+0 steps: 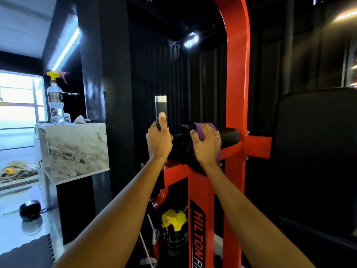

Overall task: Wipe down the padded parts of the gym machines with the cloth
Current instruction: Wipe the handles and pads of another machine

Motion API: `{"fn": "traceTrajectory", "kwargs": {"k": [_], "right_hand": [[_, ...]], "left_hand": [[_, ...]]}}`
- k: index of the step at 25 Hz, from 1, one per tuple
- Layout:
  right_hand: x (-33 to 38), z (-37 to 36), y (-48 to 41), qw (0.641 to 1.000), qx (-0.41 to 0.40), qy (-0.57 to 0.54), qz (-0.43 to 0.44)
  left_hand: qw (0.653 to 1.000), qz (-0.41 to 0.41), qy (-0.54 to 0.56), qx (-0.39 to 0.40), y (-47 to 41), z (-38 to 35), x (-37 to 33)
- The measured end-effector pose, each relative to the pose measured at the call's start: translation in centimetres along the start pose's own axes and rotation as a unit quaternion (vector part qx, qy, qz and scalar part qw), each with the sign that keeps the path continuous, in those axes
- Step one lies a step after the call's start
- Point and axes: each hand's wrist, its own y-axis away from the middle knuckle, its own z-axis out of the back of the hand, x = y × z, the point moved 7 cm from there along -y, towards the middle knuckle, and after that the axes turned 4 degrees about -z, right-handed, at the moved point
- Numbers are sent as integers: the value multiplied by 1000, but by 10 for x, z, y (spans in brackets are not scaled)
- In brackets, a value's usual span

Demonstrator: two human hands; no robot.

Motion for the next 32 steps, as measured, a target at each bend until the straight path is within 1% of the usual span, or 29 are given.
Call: {"fn": "traceTrajectory", "kwargs": {"k": [1, 3, 5, 6, 7, 8, 10, 12, 13, 14, 15, 17, 19, 20, 21, 22, 23, 24, 25, 26, 27, 28, 30, 31, 32], "right_hand": [[16, -2, 14, 999, -11, 8, 44], [40, -4, 37, 989, 8, 40, 140], [41, -2, 38, 971, 32, 61, 229], [32, 1, 32, 965, 40, 58, 251], [20, 4, 25, 966, 40, 53, 251], [7, 6, 20, 972, 35, 45, 229], [-18, 7, 9, 990, 26, -7, 139], [-38, 11, -1, 997, 7, -71, 25], [-44, 13, -4, 996, -2, -89, -12], [-41, 12, -5, 996, -9, -84, -27], [-27, 10, -4, 998, -6, -60, -15], [8, 3, 10, 997, 40, -2, 69], [31, 1, 22, 980, 98, 14, 174], [36, 3, 19, 971, 129, 12, 201], [31, 3, 10, 964, 167, 13, 205], [14, 1, -5, 963, 210, 19, 166], [-1, 4, -19, 963, 251, 27, 95], [-20, 7, -35, 962, 273, 29, 12], [-27, 11, -46, 958, 280, 37, -48], [-19, 15, -51, 954, 286, 34, -78], [-12, 12, -51, 952, 294, 33, -82], [3, 10, -46, 954, 293, 33, -60], [13, 4, -30, 959, 282, 31, 10], [18, 0, -19, 953, 300, 6, 50], [12, -2, -15, 946, 320, -16, 57]], "left_hand": [[1000, -3, -13, -5, -1, 1, 0], [999, -8, -40, -13, -1, 3, -2], [999, -11, -40, -12, -3, 2, -1], [999, -10, -37, -13, -2, 2, 0], [999, -6, -32, -12, 0, 2, 1], [1000, -3, -25, -7, 1, 2, 0], [1000, 4, -10, 5, 1, 1, -2], [1000, 5, 0, 9, 2, 2, 1], [1000, 1, 3, 12, 2, 2, 2], [1000, -3, 3, 14, 0, 1, 3], [1000, -9, 3, 14, -2, 1, 3], [1000, -6, 6, 15, -3, 1, 3], [999, 23, 10, 32, -4, 0, 6], [998, 39, 21, 49, -6, -1, 7], [995, 55, 46, 69, -9, -2, 4], [990, 72, 85, 91, -14, -3, 0], [983, 88, 122, 109, -20, -5, -6], [977, 104, 141, 121, -25, -6, -12], [975, 116, 142, 122, -29, -8, -16], [976, 123, 135, 116, -31, -10, -19], [978, 126, 128, 107, -30, -10, -20], [980, 124, 125, 95, -28, -8, -19], [982, 120, 125, 79, -27, -10, -13], [982, 120, 124, 77, -29, -10, -11], [982, 121, 124, 74, -31, -11, -9]]}}
